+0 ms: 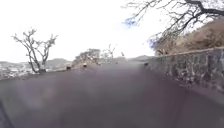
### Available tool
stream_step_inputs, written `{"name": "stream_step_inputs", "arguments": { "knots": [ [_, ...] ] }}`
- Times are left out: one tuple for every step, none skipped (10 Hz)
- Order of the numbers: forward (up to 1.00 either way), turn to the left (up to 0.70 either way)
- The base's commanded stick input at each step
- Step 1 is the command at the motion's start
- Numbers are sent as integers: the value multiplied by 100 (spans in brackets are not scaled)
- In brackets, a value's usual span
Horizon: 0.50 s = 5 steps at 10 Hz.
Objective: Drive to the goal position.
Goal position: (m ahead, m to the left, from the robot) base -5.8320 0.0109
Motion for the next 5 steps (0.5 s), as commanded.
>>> {"name": "stream_step_inputs", "arguments": {
  "knots": [
    [70, 0],
    [70, 0],
    [70, 0],
    [70, 0],
    [70, 0]
  ]
}}
